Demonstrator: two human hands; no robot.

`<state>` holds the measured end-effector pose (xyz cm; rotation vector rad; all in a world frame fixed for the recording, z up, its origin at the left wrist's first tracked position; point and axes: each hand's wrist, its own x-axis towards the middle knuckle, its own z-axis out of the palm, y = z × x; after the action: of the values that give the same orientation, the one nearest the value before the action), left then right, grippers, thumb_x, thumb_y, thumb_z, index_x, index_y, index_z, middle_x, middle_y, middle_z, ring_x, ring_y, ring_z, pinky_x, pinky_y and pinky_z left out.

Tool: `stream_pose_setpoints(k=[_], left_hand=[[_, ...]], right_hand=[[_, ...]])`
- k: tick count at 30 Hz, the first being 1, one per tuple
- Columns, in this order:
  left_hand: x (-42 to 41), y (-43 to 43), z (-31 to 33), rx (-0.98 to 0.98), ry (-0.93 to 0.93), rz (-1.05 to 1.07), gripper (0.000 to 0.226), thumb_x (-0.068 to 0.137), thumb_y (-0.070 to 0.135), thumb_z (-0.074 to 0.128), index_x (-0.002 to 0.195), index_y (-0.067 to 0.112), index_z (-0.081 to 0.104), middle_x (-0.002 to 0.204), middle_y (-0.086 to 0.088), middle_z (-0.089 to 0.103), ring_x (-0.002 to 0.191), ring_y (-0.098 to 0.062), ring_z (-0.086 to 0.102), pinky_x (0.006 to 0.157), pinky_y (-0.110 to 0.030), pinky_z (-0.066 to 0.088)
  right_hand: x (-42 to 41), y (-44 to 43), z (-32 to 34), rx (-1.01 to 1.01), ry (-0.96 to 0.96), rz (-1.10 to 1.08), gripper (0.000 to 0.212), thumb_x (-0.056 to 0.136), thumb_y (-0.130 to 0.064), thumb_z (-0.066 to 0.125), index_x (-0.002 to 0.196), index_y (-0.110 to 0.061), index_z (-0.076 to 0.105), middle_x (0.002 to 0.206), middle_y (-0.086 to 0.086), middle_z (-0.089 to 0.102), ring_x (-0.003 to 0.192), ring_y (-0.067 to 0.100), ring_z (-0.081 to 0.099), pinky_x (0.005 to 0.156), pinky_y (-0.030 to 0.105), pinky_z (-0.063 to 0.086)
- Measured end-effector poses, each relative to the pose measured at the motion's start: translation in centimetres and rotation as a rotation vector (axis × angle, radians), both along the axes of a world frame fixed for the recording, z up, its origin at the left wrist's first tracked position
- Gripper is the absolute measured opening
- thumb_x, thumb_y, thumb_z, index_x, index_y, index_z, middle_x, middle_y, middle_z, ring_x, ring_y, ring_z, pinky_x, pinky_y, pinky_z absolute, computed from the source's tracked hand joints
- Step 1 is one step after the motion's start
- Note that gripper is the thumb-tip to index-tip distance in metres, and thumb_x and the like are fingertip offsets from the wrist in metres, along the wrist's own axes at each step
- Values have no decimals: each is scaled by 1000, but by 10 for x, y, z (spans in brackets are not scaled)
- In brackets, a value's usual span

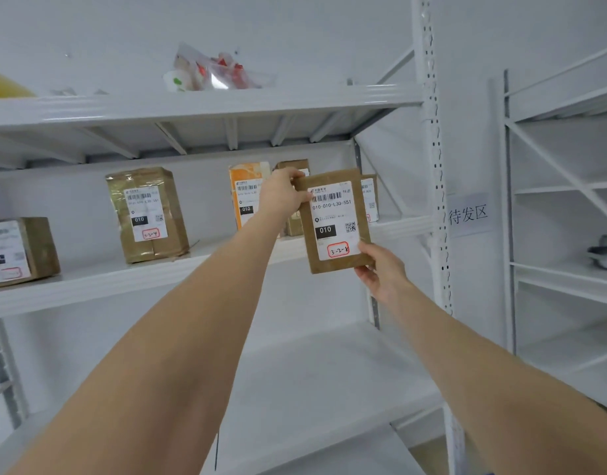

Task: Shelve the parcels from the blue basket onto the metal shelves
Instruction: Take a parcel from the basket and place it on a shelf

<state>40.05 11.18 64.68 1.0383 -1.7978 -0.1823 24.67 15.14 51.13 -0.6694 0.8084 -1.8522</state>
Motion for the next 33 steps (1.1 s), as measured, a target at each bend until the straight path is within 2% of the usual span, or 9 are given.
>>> stream_pose_setpoints(k=[8,12,15,19,22,24,26,29,33], left_hand=[[-61,-77,38,-126,22,-29,45,78,13,77,121,15,63,117,-6,65,105,-23,62,88,-41,55],[-83,-127,44,-128,17,-30,46,78,12,76,122,15,62,120,-7,63,106,-25,61,89,-42,54],[-89,-158,45,-114,3,-16,48,79,11,76,124,14,61,122,-7,63,107,-25,61,90,-41,54],[-91,-178,47,-71,6,5,49,81,10,74,127,14,59,124,-7,61,106,-25,61,87,-41,56],[-92,-183,48,-31,4,30,49,82,8,72,128,13,58,122,-9,60,94,-23,62,79,-37,59],[-92,-182,50,-12,-1,50,49,83,7,72,129,12,57,121,-10,60,83,-21,61,75,-33,59],[-93,-181,50,10,-20,70,48,84,6,71,129,10,57,121,-12,59,80,-22,60,71,-31,58],[-96,-178,48,27,-35,99,47,84,5,70,129,8,56,122,-13,59,79,-24,60,68,-30,57],[-102,-175,45,17,-57,143,47,84,4,69,129,9,56,122,-13,59,81,-24,61,70,-31,58]], right_hand=[[-62,-82,43,-114,63,-118,13,87,-1,67,98,-8,64,88,4,68,82,14,65,92,32,52],[-85,-134,48,-108,122,-137,12,87,-1,66,89,-12,61,103,9,67,98,20,63,94,33,51],[-95,-164,47,-92,212,-140,13,87,-3,67,97,-10,62,110,9,67,100,20,63,87,31,52],[-99,-190,46,-77,292,-112,10,86,-8,70,86,-15,63,111,9,68,102,24,65,71,25,55],[-104,-201,44,-49,360,-120,11,85,-13,73,86,-20,65,108,8,71,95,25,69,69,25,56],[-107,-203,45,-35,444,-144,10,84,-18,74,87,-23,65,104,7,72,80,21,70,58,22,50],[-110,-204,45,-30,536,-181,10,83,-22,74,89,-23,66,104,5,72,80,18,69,49,18,40],[-114,-205,44,-25,691,-237,15,82,-28,73,96,-24,69,104,0,71,96,18,66,62,20,44],[-118,-205,44,12,934,-292,8,85,-33,66,90,-27,68,99,-6,67,91,17,60,76,27,44]])
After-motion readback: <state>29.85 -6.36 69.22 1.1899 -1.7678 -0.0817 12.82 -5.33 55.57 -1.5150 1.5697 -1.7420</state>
